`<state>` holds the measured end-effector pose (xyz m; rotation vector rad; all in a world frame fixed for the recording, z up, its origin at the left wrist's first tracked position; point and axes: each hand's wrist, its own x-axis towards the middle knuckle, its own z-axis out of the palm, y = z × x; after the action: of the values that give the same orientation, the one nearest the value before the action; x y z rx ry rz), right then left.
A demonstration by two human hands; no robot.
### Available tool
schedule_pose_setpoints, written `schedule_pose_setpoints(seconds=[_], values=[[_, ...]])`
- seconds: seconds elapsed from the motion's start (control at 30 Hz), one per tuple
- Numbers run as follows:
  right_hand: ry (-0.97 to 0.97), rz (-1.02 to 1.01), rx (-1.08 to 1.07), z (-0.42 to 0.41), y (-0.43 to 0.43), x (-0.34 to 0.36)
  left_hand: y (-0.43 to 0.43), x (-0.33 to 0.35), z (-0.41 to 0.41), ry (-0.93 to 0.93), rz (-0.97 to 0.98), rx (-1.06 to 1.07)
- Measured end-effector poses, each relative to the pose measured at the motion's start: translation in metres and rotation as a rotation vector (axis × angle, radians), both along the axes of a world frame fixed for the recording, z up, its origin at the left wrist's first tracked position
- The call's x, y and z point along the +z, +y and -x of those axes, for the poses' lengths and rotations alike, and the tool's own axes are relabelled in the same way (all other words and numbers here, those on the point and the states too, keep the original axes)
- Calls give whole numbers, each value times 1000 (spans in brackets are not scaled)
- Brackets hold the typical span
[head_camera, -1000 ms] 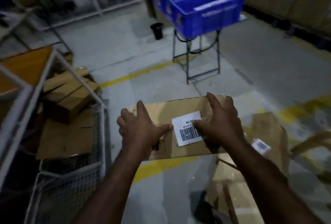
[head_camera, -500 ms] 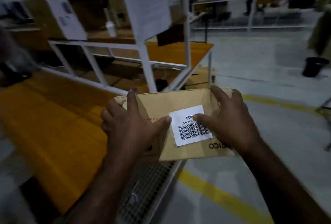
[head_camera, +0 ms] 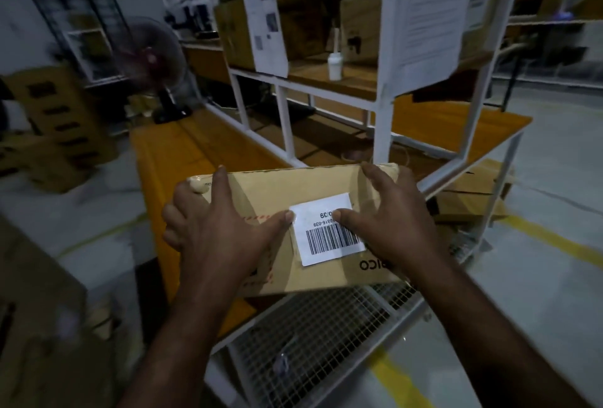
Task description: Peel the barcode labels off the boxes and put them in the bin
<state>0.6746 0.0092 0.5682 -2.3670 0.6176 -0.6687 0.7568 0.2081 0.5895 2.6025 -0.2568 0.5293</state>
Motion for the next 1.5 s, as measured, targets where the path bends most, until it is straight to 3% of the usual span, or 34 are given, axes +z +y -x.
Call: schedule_pose_setpoints(seconds=[0.33,0.5,0.63,0.73,0.87,1.0,1.13,1.27,1.37,1.5], values=[[30,-16,241,-79,-14,-15,-6,-25,-42,-3,105,198],[90,87,211,-134,-15,-19,-9,-35,-87,37,167,243],[93,169,200,-188,-19,-19,-13,-35,-133,51,138,266],[171,237,205,-229,-24,-15,-21,-29,-171,97,2,254],[233,256,224,-275,-28,-15,-38,-29,-221,218,-228,144],[263,350,335,-300,-30,-22,-39,-31,-245,215,-303,-12],[157,364,321,-300,-40,-24,-44,-16,-259,166,-221,-278],[144,343,401,-310,-46,-27,-61,15,-283,484,-308,-473],[119,361,466,-324,-54,-26,-73,22,-300,681,-260,-476],[47,343,586,-351,-67,-19,-72,4,-314,666,-47,-435]])
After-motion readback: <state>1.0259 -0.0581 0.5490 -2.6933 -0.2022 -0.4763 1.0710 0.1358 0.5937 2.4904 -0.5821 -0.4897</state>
